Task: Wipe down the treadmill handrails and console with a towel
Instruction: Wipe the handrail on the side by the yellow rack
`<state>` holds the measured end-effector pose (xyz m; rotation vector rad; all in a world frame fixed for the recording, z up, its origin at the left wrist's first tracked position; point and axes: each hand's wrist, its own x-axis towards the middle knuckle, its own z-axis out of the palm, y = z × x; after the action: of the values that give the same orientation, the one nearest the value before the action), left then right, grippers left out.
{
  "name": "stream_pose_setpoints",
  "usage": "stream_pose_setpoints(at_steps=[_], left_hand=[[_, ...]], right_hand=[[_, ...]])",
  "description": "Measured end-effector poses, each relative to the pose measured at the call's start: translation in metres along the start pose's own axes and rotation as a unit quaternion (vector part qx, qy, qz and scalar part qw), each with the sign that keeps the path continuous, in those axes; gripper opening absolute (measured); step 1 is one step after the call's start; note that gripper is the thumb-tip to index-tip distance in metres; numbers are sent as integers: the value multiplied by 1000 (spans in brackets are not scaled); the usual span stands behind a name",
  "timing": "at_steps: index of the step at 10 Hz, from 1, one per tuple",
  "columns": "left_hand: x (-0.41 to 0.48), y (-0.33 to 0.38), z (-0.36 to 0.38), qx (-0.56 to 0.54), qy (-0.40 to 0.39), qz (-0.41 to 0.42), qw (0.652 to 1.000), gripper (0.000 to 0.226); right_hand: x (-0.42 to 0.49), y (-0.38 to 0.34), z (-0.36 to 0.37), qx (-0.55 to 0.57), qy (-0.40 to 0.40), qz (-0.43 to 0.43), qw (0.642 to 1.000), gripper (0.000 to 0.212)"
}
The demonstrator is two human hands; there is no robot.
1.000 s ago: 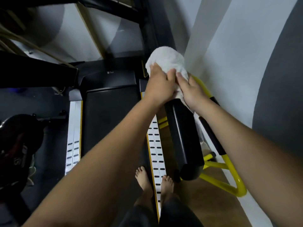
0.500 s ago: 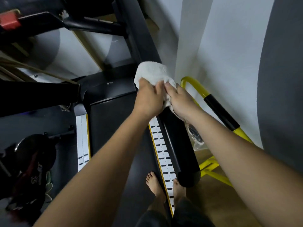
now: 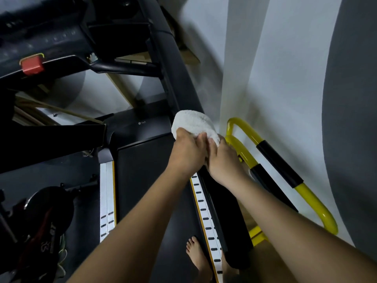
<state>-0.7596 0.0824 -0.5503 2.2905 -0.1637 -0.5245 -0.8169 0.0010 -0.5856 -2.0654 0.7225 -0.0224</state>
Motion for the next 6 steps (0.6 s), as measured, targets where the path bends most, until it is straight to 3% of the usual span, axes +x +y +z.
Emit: stream_pose_setpoints(at_steps=[1, 2, 3, 4, 6], left_hand=[[28, 11, -4, 25, 30, -15, 999, 34], [70, 18, -5, 184, 51, 18, 981, 44], [91, 25, -1, 295, 79, 28, 952, 61], [98, 40, 3, 315, 109, 62, 941, 73], [83, 30, -5, 383, 101, 145, 907, 72]], right_hand=[[29, -11, 6, 1, 3, 15, 1000, 53], [69, -25, 3, 40, -14, 18, 999, 65], [85, -29, 5, 55, -52, 23, 997, 60], [114, -23, 1, 136, -96, 81, 983, 52], [66, 7, -5, 300, -143, 58, 941, 55]])
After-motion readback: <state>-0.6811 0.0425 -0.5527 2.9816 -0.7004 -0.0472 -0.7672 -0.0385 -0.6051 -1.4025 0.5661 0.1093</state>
